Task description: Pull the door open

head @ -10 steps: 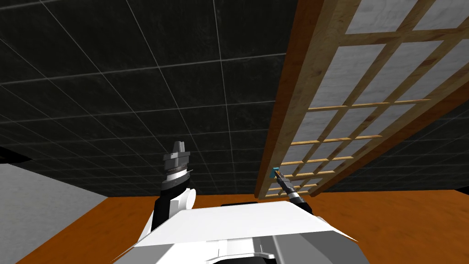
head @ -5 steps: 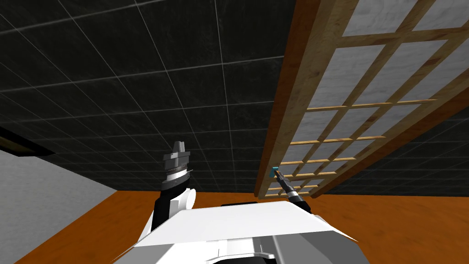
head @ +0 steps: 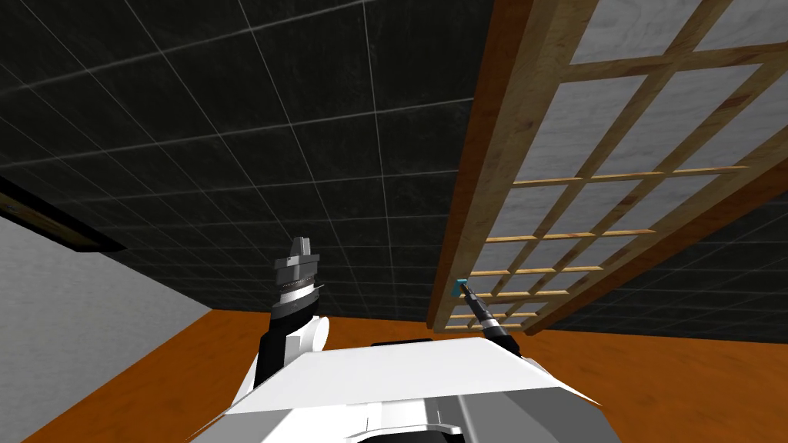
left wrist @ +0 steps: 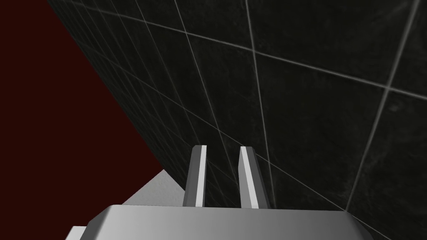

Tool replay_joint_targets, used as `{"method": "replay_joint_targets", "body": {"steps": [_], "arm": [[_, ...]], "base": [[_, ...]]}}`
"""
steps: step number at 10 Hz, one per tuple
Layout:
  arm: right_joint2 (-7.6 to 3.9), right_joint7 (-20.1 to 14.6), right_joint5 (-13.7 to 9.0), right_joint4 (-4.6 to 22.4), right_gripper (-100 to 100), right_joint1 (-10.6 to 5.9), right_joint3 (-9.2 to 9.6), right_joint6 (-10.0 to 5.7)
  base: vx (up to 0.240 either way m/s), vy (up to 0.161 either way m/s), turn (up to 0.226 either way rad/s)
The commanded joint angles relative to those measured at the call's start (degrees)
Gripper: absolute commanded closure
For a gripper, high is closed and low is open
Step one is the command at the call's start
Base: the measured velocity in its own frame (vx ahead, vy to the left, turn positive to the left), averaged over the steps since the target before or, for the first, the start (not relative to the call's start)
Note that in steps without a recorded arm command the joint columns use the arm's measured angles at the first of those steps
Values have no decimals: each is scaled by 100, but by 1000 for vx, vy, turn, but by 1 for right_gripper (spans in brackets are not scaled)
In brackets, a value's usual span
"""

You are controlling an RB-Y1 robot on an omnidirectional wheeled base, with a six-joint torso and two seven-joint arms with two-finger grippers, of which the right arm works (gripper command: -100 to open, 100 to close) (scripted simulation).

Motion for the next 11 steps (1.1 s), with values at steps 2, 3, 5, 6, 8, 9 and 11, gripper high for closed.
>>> {"method": "replay_joint_targets", "body": {"steps": [2, 3, 5, 6, 8, 9, 11], "arm": [[34, -432, -147, 24, 100, -36, 69, 53], [34, -520, -147, 24, 100, -36, 69, 53], [41, -750, -219, 28, 100, -57, 97, 75], [49, -973, -290, 32, 100, -78, 125, 98], [56, -1210, -361, 35, 100, -99, 154, 120], [63, -1414, -433, 39, 100, -120, 182, 143], [71, -1670, -509, 43, 100, -143, 212, 167]], "base": [[-41, -20, 65], [-35, -25, 39], [-34, -21, 46], [-35, -18, 55], [-47, -24, 65], [-39, -24, 53], [-34, -16, 47]]}}
